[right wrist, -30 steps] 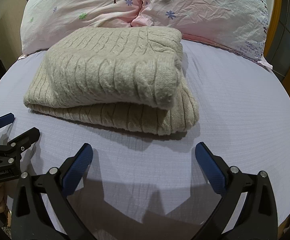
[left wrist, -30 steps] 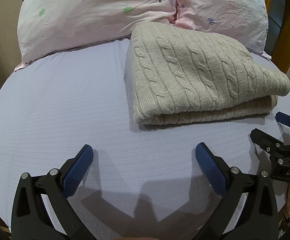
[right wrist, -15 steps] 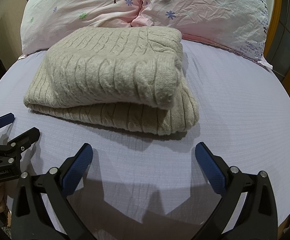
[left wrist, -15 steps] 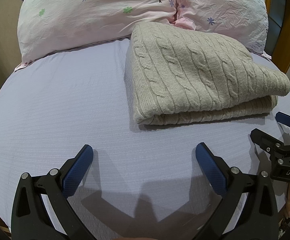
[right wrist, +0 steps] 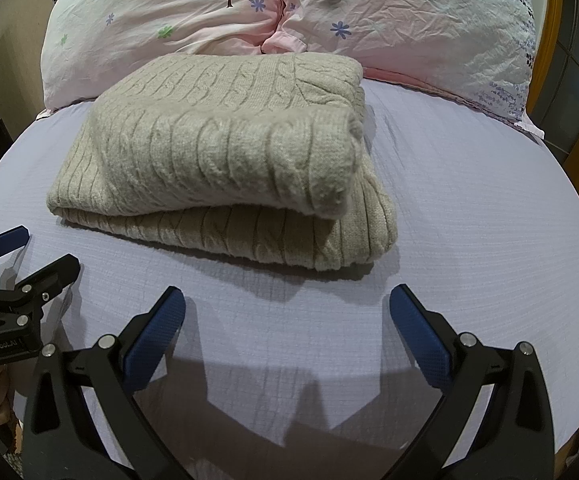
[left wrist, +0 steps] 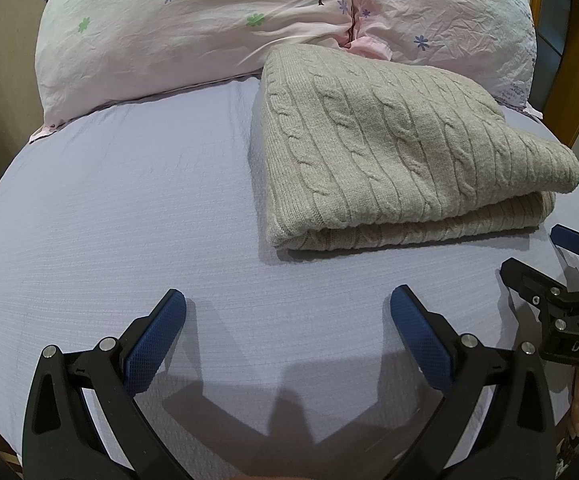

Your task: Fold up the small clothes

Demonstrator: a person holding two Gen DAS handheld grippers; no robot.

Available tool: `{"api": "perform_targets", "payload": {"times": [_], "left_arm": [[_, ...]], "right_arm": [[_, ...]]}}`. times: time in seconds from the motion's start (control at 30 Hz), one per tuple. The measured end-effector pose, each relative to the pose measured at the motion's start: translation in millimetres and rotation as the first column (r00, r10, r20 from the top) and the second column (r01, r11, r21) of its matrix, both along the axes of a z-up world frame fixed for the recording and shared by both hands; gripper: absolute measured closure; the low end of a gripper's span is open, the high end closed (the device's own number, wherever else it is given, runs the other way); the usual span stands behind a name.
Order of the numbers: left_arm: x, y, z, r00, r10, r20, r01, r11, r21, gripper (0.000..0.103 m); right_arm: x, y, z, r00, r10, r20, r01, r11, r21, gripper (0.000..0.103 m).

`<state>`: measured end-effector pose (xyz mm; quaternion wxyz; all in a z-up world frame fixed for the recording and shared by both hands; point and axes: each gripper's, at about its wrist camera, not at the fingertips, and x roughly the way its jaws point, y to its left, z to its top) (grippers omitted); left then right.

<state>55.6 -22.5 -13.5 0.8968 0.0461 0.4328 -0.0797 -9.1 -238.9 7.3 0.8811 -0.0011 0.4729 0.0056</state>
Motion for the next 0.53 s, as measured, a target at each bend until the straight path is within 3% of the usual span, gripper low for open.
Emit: {"api": "perform_targets", "payload": {"times": [0.53], "left_arm": [[1.0,0.0,1.1,1.000,0.007,0.000,-0.007,1.000,0.001,0.001]], "right_arm": [[0.2,0.1,-0.1,1.000,0.000,0.000,0.000,1.000,0.000,0.002]]}}
